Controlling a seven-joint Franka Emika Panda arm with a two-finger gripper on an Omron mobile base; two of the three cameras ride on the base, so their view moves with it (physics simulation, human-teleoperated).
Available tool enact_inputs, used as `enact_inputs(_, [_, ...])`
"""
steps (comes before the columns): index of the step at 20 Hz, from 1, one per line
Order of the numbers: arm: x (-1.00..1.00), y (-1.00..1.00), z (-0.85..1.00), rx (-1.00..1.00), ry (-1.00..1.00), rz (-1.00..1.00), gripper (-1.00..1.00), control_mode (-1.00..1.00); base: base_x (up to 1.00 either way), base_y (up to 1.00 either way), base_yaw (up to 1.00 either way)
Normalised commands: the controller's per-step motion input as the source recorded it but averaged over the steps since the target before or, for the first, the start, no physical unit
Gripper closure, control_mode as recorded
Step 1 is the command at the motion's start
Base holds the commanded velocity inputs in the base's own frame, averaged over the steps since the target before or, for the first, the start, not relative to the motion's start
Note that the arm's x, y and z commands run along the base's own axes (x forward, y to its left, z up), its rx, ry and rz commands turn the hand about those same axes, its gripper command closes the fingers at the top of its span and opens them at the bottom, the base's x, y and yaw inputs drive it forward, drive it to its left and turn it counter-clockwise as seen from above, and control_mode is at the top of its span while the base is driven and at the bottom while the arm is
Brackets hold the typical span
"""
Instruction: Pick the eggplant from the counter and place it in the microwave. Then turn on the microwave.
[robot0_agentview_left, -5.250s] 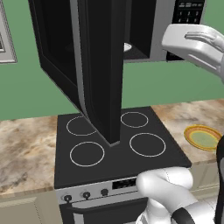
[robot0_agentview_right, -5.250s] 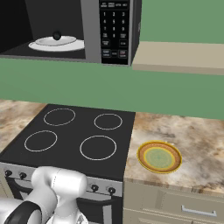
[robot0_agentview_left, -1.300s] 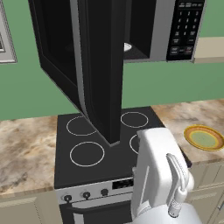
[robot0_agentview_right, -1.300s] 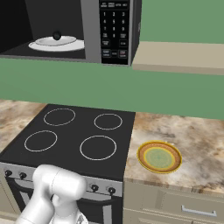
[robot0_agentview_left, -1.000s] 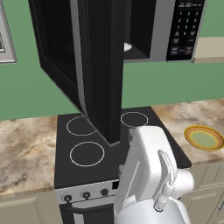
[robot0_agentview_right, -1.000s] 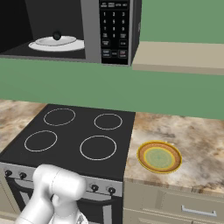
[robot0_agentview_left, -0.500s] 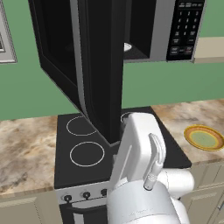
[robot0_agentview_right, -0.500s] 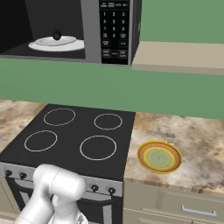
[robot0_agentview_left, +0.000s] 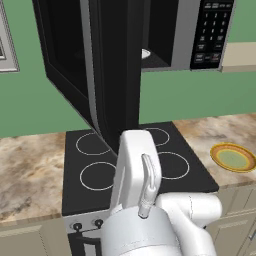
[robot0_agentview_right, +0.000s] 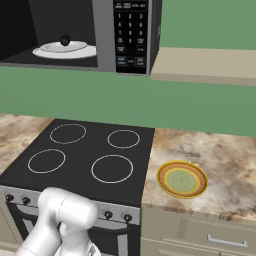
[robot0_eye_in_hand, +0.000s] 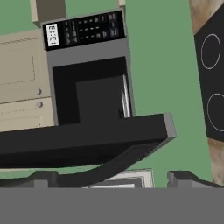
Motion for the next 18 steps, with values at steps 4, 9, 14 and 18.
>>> enact_inputs(4, [0.12,0.20,-0.04,0.00,0.00,0.00,-1.00,-1.00,0.00,0.00,0.00])
enact_inputs(9, [0.16,0.21,-0.08,0.00,0.01,0.00,-1.00,-1.00,0.00,0.00,0.00])
enact_inputs(14, [0.18,0.28,-0.10,0.00,0.03,0.01,-1.00,-1.00,0.00,0.00,0.00])
enact_inputs(18, [0.22,0.23,-0.07,0.00,0.04,0.02,-1.00,-1.00,0.00,0.00,0.00])
